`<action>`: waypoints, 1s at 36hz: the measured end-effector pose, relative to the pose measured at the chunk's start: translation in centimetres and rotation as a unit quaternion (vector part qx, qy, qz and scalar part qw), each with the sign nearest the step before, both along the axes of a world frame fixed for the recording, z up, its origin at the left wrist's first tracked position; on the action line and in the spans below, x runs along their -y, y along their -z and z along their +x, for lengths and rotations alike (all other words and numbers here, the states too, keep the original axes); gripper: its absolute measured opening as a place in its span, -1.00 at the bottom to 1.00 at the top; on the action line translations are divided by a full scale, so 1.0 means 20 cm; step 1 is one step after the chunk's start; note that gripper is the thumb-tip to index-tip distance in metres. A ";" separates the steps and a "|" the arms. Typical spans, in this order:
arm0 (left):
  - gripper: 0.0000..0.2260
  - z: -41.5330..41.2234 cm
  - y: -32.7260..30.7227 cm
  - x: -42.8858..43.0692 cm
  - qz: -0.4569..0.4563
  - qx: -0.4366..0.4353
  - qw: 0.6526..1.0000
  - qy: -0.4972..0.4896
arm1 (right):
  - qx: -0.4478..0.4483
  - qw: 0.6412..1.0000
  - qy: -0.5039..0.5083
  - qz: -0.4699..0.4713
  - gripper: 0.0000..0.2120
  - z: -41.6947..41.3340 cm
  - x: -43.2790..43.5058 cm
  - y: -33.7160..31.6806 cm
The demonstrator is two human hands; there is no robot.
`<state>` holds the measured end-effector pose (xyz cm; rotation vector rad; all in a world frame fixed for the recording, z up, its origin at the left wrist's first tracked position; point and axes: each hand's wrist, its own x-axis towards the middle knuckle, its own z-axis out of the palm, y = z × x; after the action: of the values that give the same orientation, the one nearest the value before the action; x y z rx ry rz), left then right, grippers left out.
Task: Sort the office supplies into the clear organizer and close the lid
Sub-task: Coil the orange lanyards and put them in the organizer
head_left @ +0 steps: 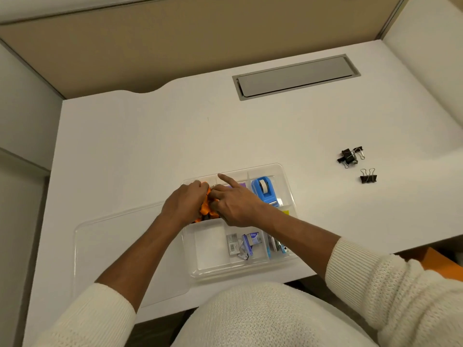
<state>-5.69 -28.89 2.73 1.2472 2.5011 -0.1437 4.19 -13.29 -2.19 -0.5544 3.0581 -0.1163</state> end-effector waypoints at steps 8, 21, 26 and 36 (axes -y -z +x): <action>-0.61 0.13 0.04 0.03 0.036 -0.001 0.997 -0.073 | -0.007 1.000 -0.012 -0.014 -0.74 0.03 0.02 0.02; -0.82 0.24 -0.34 -0.18 -0.026 -0.099 0.993 -0.058 | -0.110 0.952 0.168 -0.232 -0.84 0.33 -0.25 -0.16; -0.70 0.32 -0.37 -0.45 0.116 -0.018 0.992 -0.038 | -0.150 0.890 0.351 -0.248 -0.87 0.56 -0.59 -0.19; -0.81 0.51 -0.15 -1.16 0.186 0.068 0.979 0.052 | -0.077 0.760 0.625 -0.161 -0.42 0.94 -1.18 -0.10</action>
<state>4.51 -5.65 5.78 1.4739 2.4135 0.3893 23.00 10.36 -0.12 1.6091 2.8994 -0.6224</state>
